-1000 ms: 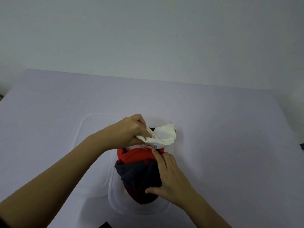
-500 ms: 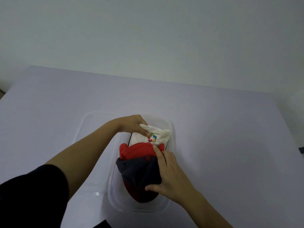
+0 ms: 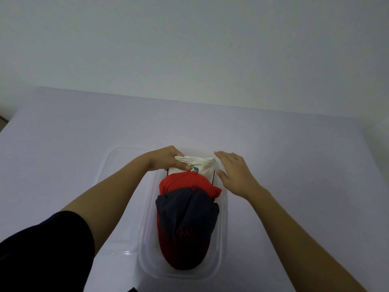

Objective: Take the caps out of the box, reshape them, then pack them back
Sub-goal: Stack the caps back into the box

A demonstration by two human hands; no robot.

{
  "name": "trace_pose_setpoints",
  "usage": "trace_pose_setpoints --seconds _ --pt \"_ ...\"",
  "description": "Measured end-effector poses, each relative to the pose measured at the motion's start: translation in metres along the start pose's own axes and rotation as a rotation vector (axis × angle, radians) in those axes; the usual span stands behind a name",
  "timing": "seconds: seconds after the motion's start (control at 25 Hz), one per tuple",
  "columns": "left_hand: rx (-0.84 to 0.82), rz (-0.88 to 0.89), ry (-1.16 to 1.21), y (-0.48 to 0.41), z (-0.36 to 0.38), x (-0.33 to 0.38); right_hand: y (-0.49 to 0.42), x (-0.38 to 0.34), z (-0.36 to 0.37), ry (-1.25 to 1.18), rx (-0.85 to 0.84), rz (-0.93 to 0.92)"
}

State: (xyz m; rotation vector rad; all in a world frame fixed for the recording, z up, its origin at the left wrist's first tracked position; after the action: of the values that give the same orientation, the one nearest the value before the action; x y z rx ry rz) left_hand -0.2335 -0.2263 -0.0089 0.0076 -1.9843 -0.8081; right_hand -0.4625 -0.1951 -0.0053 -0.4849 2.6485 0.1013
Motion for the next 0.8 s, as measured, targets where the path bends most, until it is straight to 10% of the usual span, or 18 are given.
trace_pose_setpoints --seconds 0.16,0.36,0.6,0.8 --pt "0.015 -0.086 0.004 -0.005 -0.002 -0.008 -0.035 0.001 0.02 0.264 -0.195 -0.011" --pt "0.141 -0.03 -0.645 -0.011 -0.004 -0.001 -0.046 0.001 0.025 0.436 -0.113 -0.032" --pt "0.168 -0.098 -0.75 -0.007 0.001 -0.006 -0.038 -0.008 0.041 0.546 -0.078 0.0" --pt "0.404 -0.016 -0.655 0.013 -0.007 -0.007 -0.021 -0.005 0.017 0.23 0.143 0.02"
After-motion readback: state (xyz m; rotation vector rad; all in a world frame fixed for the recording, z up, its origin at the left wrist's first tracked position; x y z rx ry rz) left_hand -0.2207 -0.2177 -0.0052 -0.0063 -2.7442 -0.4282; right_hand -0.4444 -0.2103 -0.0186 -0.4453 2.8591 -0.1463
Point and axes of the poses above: each hand's wrist, its own y-axis away from the middle knuckle, its own z-axis out of the palm, x = y × z, the point moved 2 cm from there along -y, towards the middle knuckle, and after that the axes turned 10 degrees about x, right-handed, at the moved point
